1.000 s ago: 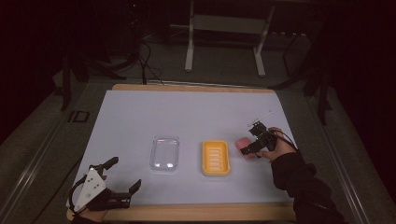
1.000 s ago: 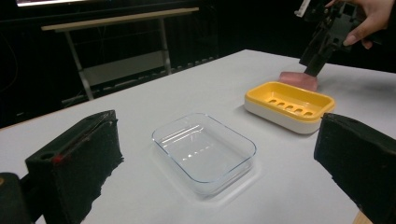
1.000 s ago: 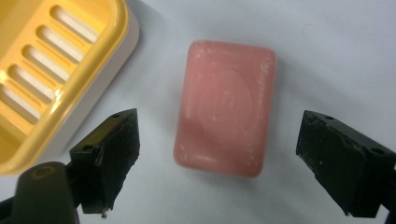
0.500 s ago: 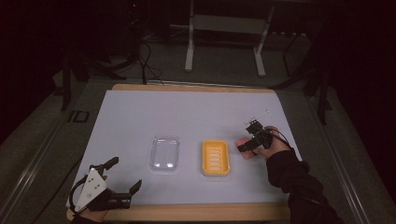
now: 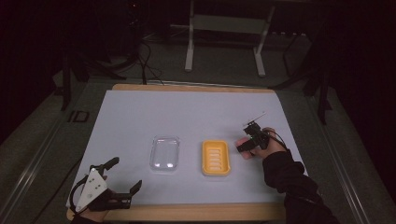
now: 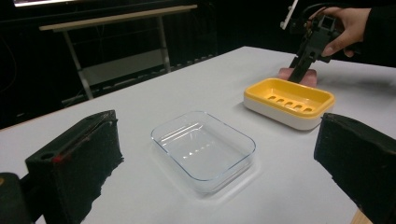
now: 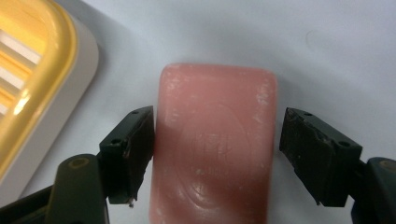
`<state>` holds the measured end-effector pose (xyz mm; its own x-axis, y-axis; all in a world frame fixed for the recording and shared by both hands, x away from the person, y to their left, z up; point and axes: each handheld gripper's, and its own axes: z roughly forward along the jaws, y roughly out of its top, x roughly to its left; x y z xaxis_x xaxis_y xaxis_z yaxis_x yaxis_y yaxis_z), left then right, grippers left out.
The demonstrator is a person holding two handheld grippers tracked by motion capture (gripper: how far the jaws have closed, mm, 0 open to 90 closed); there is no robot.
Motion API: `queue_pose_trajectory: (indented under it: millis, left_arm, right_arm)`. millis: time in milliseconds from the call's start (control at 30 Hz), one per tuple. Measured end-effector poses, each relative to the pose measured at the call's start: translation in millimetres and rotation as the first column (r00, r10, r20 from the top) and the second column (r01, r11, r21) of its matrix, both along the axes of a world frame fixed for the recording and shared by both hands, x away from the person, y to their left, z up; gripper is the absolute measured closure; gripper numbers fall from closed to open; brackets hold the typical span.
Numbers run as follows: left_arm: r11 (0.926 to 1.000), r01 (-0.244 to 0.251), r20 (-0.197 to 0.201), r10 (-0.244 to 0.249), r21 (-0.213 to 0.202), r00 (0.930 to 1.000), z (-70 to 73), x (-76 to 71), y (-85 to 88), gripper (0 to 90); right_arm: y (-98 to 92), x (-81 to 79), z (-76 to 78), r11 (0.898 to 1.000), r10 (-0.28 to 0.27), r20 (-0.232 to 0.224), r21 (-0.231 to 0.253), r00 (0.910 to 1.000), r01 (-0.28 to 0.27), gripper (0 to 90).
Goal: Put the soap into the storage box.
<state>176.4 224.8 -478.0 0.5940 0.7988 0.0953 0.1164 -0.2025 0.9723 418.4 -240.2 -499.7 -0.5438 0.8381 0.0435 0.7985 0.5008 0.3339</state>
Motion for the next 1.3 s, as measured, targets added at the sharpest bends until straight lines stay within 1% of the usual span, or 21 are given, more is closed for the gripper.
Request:
queue_pose_trajectory:
  millis: [100,167,267,367,400,467,533,700,767,800,867,900,933,1000,1100,1200,1233,1267,1300]
  left_arm:
    - [1.0000,0.000,0.000,0.000,0.000,1.0000,0.0,0.0,-0.1,1.0]
    - [1.0000,0.000,-0.001,0.000,0.003,1.0000,-0.1,0.1,0.0,1.0]
    - [1.0000,0.002,-0.001,-0.002,0.002,1.0000,-0.1,0.0,-0.3,1.0]
    - [1.0000,0.001,-0.001,-0.001,0.002,1.0000,-0.1,-0.3,-0.4,1.0]
    - [1.0000,0.001,0.000,-0.001,0.003,1.0000,-0.1,-0.3,-0.3,1.0]
    - [1.0000,0.001,0.000,-0.001,0.002,1.0000,-0.1,-0.3,-0.4,1.0]
    - [1.0000,0.001,0.000,-0.001,0.002,1.0000,-0.1,-0.2,-0.4,1.0]
    - [1.0000,-0.002,-0.001,0.002,0.000,1.0000,-0.1,0.2,-0.3,1.0]
    - [1.0000,-0.002,-0.003,0.002,0.002,1.0000,-0.2,0.3,-0.3,1.0]
    - [1.0000,-0.002,-0.003,0.002,0.002,1.0000,-0.3,0.3,-0.4,1.0]
    - [1.0000,-0.002,-0.002,0.002,0.001,1.0000,-0.2,0.3,-0.4,1.0]
    - [1.0000,-0.003,-0.002,0.003,0.000,1.0000,-0.2,0.3,-0.4,1.0]
    - [1.0000,-0.003,0.000,0.003,-0.001,1.0000,-0.2,0.2,-0.4,1.0]
    - [1.0000,-0.004,0.000,0.004,-0.002,1.0000,-0.1,0.1,-0.3,1.0]
    - [1.0000,-0.004,-0.001,0.004,0.000,1.0000,-0.2,0.1,-0.5,1.0]
    - [1.0000,0.000,-0.004,0.000,0.002,1.0000,-0.5,0.1,-1.1,1.0]
    - [1.0000,0.003,-0.004,-0.003,0.004,1.0000,-0.5,0.1,-1.3,1.0]
    - [1.0000,0.004,-0.002,-0.004,0.006,1.0000,-0.5,0.1,-1.5,1.0]
    - [1.0000,0.004,-0.002,-0.004,0.007,1.0000,-0.5,0.0,-1.7,1.0]
  right_arm:
    - [1.2,-0.1,-4.4,1.000,-0.003,-0.006,-0.017,1.0000,0.003,28.2]
    - [2.1,-0.5,-5.3,1.000,-0.007,0.007,-0.022,1.0000,0.007,28.6]
    - [5.8,-3.0,-6.3,0.999,-0.001,0.024,-0.049,0.9997,0.002,29.3]
    - [7.0,-4.0,-5.8,0.998,-0.028,0.019,-0.050,0.9994,0.029,32.0]
    - [8.0,-4.6,-5.7,0.998,-0.030,0.022,-0.056,0.9993,0.031,33.6]
    - [9.9,-5.6,-5.0,0.997,-0.053,0.021,-0.057,0.9984,0.054,37.1]
    - [12.7,-6.8,-4.4,0.994,-0.080,0.021,-0.070,0.9966,0.081,37.3]
    - [12.9,-9.0,-3.8,0.986,-0.153,0.024,-0.057,0.9879,0.154,37.5]
    - [14.2,-10.0,-2.5,0.982,-0.175,0.034,-0.071,0.9840,0.177,37.6]
    - [14.1,-10.1,-0.8,0.978,-0.196,0.027,-0.072,0.9801,0.198,37.6]
    - [12.9,-10.4,3.9,0.973,-0.224,0.015,-0.053,0.9745,0.225,37.5]
    - [12.6,-11.1,6.3,0.969,-0.244,0.012,-0.046,0.9698,0.244,37.5]
    - [12.6,-12.3,8.8,0.966,-0.255,0.010,-0.043,0.9670,0.255,37.5]
    - [13.3,-15.4,12.6,0.964,-0.262,0.007,-0.045,0.9650,0.262,37.5]
    - [15.2,-20.3,16.5,0.959,-0.278,0.016,-0.054,0.9604,0.279,37.5]
    - [16.1,-22.8,17.9,0.956,-0.291,0.011,-0.045,0.9567,0.291,37.5]
    - [17.2,-25.1,18.3,0.953,-0.300,0.014,-0.045,0.9538,0.300,37.5]
    - [18.3,-26.6,18.9,0.951,-0.305,0.007,-0.042,0.9524,0.305,37.5]
    - [18.8,-28.2,19.4,0.950,-0.310,0.008,-0.033,0.9506,0.311,37.5]
